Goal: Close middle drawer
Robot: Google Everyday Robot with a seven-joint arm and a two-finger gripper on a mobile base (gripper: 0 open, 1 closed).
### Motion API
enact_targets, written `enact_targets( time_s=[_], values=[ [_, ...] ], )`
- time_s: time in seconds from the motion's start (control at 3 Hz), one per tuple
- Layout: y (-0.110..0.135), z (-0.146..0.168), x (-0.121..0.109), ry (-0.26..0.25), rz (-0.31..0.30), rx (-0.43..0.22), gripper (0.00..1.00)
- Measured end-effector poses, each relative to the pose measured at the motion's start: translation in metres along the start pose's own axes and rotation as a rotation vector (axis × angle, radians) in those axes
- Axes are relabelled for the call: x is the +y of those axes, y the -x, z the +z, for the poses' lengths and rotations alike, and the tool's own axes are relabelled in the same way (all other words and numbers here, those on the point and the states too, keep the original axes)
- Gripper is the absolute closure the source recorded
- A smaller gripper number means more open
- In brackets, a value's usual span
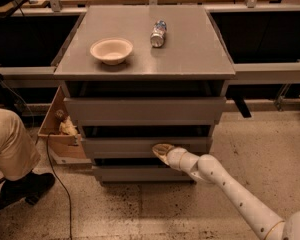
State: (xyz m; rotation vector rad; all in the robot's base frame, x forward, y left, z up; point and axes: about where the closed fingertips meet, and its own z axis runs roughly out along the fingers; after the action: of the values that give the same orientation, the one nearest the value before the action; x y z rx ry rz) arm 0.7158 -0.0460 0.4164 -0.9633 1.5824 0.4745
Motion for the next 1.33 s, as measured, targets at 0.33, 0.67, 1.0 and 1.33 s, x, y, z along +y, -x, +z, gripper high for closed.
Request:
enact_targets(
  time_s=[0.33, 0.67, 1.0, 1.33],
  values=[
    [-0.003, -0.014, 0.012, 0.024, 0.015, 0.021, 1.0],
    [-0.007, -0.047, 0.025, 0.059, 0.026, 0.072, 1.0],
    [-0.005, -0.085, 0.031, 0.091, 0.016, 0.137, 1.0],
    [0.004, -0.131, 0.028, 0.098, -0.012, 0.2, 1.0]
  ],
)
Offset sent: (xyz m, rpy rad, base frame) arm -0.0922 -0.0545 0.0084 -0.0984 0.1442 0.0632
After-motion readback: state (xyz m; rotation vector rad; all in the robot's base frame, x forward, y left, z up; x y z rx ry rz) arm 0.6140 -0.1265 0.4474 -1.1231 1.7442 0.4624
